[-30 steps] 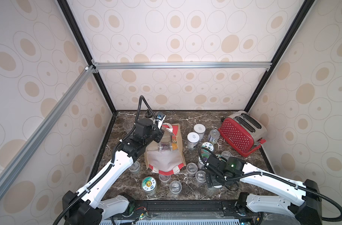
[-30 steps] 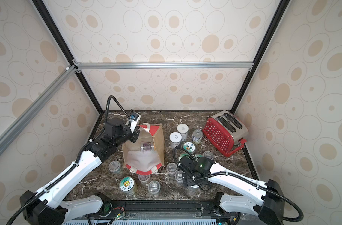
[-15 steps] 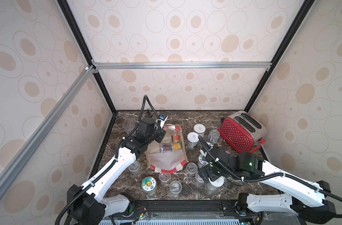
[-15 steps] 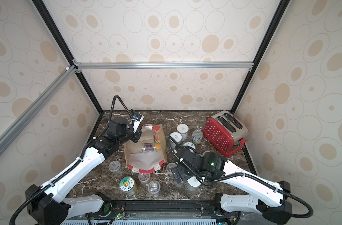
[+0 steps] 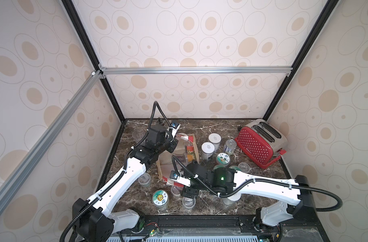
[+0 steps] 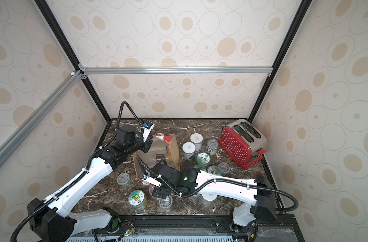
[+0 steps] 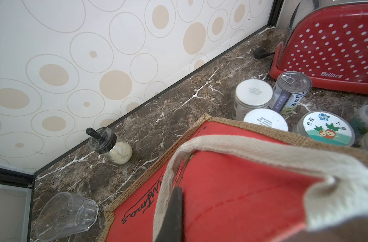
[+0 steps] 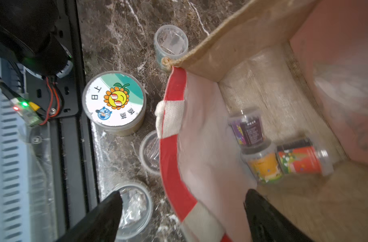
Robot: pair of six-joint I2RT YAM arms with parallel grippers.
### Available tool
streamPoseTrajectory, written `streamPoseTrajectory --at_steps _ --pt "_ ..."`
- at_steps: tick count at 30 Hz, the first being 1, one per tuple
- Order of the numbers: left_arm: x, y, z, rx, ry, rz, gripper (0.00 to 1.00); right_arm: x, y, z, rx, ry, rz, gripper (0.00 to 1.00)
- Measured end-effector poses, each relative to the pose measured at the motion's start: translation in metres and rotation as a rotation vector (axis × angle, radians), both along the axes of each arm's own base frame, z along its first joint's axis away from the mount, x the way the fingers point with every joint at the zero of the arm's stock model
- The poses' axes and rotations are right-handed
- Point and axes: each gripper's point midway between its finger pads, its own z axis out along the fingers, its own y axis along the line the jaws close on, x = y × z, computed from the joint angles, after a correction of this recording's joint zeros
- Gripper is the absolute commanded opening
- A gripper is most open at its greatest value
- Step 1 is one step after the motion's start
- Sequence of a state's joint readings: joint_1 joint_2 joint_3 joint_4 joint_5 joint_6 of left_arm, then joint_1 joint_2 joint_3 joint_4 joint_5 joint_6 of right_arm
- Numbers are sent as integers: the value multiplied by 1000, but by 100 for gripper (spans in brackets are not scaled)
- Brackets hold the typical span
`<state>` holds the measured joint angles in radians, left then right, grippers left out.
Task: Take out the seed jars from the canvas bag
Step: Pick up the seed jar from the canvas bag.
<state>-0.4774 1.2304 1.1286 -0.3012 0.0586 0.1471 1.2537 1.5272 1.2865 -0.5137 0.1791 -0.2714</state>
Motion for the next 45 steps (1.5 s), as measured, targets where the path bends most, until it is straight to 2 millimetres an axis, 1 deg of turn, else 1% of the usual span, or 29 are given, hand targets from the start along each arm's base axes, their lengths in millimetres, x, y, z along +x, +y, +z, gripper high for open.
streamPoseTrajectory --at_steps 2,6,10,12,14,16,18,19,24,26,27,28,30,35,38,41,45 --pt "-1 0 0 -3 1 -5 0 15 7 -19 -40 -17 23 89" --pt "-1 -1 -2 -9 5 -14 0 49 11 -54 -101 -28 40 88" --pt "0 0 -1 -9 -2 -18 0 75 17 -71 -128 -44 51 86" --pt "1 1 -1 -8 -5 -14 0 89 23 -74 -128 -53 51 85" --pt "2 3 -1 -6 -6 -9 0 98 27 -75 -123 -52 53 84" --pt "3 5 -1 -1 -9 -6 0 101 27 -72 -109 -51 57 85" --pt "3 5 -1 6 -11 -9 0 100 28 -62 -78 -51 66 85" --pt "3 5 -1 7 -12 -10 0 99 28 -55 -58 -54 70 85" --pt "3 6 -2 12 -9 -10 0 93 25 -3 95 -129 77 85" --pt "4 5 -4 12 -4 -12 0 95 26 6 124 -151 74 85" --pt "4 4 -4 11 -2 -16 0 97 26 6 129 -156 72 84" --pt "4 4 -5 10 0 -19 0 99 26 3 125 -158 68 83" --pt "2 2 -5 4 4 -30 0 104 25 -10 96 -155 60 82" --pt "1 0 -5 -4 10 -44 0 114 23 -55 -13 -142 60 83" --pt "0 -1 -4 -8 15 -55 0 118 20 -74 -68 -145 62 84" --pt "-2 -3 -4 -12 21 -66 0 124 18 -87 -110 -155 64 86" --pt "-1 -3 -4 -15 27 -70 0 137 24 -89 -130 -188 73 89"
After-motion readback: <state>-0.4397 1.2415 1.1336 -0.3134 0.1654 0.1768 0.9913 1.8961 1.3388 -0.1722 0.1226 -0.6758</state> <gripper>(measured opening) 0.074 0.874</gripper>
